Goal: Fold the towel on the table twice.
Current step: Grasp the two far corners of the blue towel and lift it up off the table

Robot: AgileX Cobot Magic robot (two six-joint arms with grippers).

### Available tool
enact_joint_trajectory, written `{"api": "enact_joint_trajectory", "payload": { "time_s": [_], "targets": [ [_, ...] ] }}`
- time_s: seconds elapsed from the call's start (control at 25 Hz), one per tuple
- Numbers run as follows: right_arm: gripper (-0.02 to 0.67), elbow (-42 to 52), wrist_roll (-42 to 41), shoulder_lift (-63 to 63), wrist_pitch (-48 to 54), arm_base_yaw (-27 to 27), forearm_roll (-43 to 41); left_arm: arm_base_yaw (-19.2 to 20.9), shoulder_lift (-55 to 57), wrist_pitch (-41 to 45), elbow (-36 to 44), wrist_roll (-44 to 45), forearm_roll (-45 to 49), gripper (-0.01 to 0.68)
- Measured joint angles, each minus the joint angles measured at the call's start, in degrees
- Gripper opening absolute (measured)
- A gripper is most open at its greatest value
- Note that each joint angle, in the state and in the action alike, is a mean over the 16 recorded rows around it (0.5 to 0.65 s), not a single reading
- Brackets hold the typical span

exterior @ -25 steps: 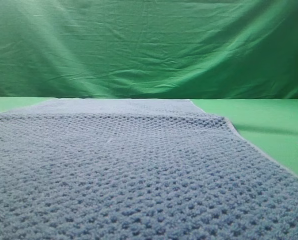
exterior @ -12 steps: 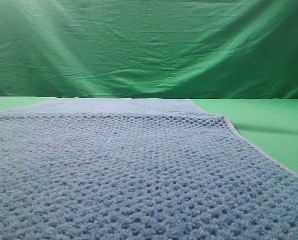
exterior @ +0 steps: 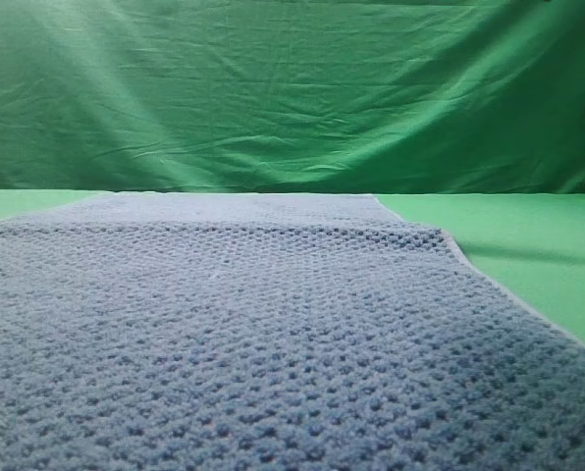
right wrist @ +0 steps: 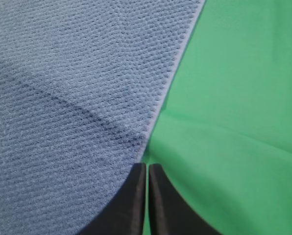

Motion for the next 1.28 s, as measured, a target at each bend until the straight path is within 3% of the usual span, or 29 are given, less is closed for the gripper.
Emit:
{"api": "enact_joint_trajectory", "payload": {
  "time_s": [0.4,0.52,0.64,0.76,1.04,1.16,1.28],
  "targets": [
    [0.018,-10.7,4.0,19.0,0.7,3.8,-2.7,0.4,19.3,3.5,-12.8,1.9,2.2,0.0],
    [0.073,-13.3,4.5,22.9,1.0,4.0,-3.0,0.4,23.6,4.6,-16.3,2.1,2.9,0.003],
    [0.171,-15.2,4.7,25.8,1.2,4.0,-3.3,0.4,26.9,5.2,-18.7,2.1,3.7,0.027],
    [0.292,-16.6,4.8,27.8,1.3,4.0,-3.4,0.4,29.1,5.0,-20.0,2.1,4.0,0.103],
    [0.556,-17.9,4.8,30.7,1.3,4.0,-2.3,0.4,31.3,3.6,-20.7,2.1,4.3,0.379],
    [0.622,-17.9,4.8,31.9,1.3,4.0,-1.8,0.4,31.8,3.2,-20.7,2.1,4.3,0.496],
    [0.645,-18.0,4.7,33.0,1.3,4.0,-1.1,0.4,32.4,3.0,-20.7,2.1,4.4,0.592]
  ]
}}
